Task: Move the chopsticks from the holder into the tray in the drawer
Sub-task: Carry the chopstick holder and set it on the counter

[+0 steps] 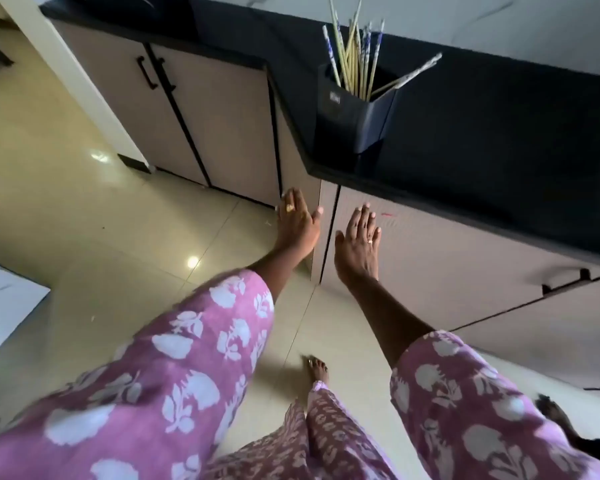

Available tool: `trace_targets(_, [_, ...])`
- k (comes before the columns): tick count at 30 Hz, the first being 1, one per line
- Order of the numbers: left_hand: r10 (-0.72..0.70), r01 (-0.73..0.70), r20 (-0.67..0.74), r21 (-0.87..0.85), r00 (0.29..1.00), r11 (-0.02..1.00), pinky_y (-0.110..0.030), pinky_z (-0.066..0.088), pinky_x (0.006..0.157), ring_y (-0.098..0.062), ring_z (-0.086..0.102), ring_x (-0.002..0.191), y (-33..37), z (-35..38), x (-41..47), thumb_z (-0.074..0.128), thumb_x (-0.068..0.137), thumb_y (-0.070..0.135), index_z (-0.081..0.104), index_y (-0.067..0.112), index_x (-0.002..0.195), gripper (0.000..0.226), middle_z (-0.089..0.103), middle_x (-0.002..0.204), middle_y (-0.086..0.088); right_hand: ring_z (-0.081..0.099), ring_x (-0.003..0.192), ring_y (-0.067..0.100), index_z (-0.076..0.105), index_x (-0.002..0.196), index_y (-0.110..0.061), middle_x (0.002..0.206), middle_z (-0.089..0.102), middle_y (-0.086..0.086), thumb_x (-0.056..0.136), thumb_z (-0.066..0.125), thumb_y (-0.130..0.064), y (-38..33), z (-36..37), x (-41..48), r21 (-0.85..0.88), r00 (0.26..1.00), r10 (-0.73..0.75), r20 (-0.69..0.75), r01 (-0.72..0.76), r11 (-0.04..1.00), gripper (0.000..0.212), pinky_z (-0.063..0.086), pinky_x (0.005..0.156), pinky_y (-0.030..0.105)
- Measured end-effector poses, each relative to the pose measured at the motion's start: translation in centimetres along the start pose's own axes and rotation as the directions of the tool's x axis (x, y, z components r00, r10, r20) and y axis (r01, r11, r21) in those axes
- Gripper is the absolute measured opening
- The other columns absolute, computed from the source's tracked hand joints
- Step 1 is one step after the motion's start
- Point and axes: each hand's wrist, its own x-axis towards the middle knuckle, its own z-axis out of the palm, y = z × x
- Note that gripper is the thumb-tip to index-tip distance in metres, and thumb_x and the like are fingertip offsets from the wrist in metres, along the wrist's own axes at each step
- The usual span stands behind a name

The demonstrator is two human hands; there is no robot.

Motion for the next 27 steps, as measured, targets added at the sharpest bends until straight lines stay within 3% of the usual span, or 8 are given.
trace_targets(4, [-0.134,0.111,-0.059,-0.287,0.989,0.951,-0.038,0.005,0.117,-0.029,0.008,0.146,4.4,-3.1,7.4,0.033,0.100,0.040,0.008,0.002,0.149,0.067,0.007,0.158,-0.016,-0.013,0.146,0.026,-0.007,0.148,-0.005,0.158,-0.012,0.013,0.101,0.027,-0.022,-0.6,-3.3,7.7,0.122,0.996,-0.016,-0.086,0.026,0.992,0.061,-0.010,0.116,0.036])
trace_targets(9, [-0.233,0.183,-0.057,-0.454,0.971,0.872,-0.039,0.014,0.117,-0.029,0.016,0.145,8.1,-5.6,14.1,0.027,0.098,0.050,0.012,0.005,0.150,0.070,0.013,0.158,-0.014,-0.012,0.146,0.028,-0.006,0.148,-0.003,0.158,-0.011,0.015,0.101,0.031,-0.033,-1.7,-5.7,14.0,0.263,0.991,0.019,-0.134,0.017,0.965,0.067,-0.008,0.117,0.036])
trace_targets(15, [-0.291,0.230,0.048,-0.741,0.955,0.632,-0.042,0.018,0.115,-0.026,0.022,0.143,11.4,-6.6,18.8,0.036,0.093,0.059,0.014,0.016,0.151,0.076,0.016,0.158,-0.007,-0.014,0.146,0.028,-0.010,0.147,-0.001,0.157,-0.014,0.017,0.097,0.036,-0.044,-2.8,-6.7,17.8,0.421,0.992,0.043,-0.123,0.013,0.907,0.080,-0.011,0.114,0.033])
trace_targets(18, [-0.252,0.171,0.036,-0.825,0.967,0.539,-0.036,0.036,0.101,-0.020,0.048,0.120,11.3,-5.8,19.8,0.047,0.095,0.040,0.039,0.013,0.140,0.053,0.048,0.135,-0.005,-0.014,0.146,0.029,-0.012,0.146,0.000,0.157,-0.017,0.018,0.098,0.037,-0.039,-3.0,-6.9,18.6,0.482,0.993,0.065,-0.095,-0.011,0.876,0.079,-0.008,0.117,0.036])
trace_targets(21, [-0.272,0.211,0.090,-0.862,0.958,0.460,-0.036,0.040,0.079,-0.011,0.050,0.085,11.5,-5.3,19.4,0.050,0.091,0.031,0.043,0.016,0.131,0.044,0.054,0.101,0.001,-0.008,0.147,0.029,-0.014,0.146,-0.002,0.156,-0.020,0.015,0.099,0.038,-0.036,-2.9,-6.9,18.6,0.561,0.995,0.068,-0.068,-0.018,0.827,0.078,0.004,0.121,0.040])
trace_targets(27, [-0.336,0.188,0.021,-0.861,0.942,0.473,-0.046,0.048,0.088,-0.018,0.052,0.085,11.2,-5.4,16.7,0.046,0.090,0.026,0.044,0.013,0.125,0.037,0.054,0.101,-0.003,0.010,0.147,0.027,-0.004,0.149,-0.008,0.159,-0.007,0.010,0.099,0.031,-0.042,-3.7,-6.9,16.0,0.646,0.982,0.110,-0.153,0.015,0.763,0.070,0.014,0.110,0.022])
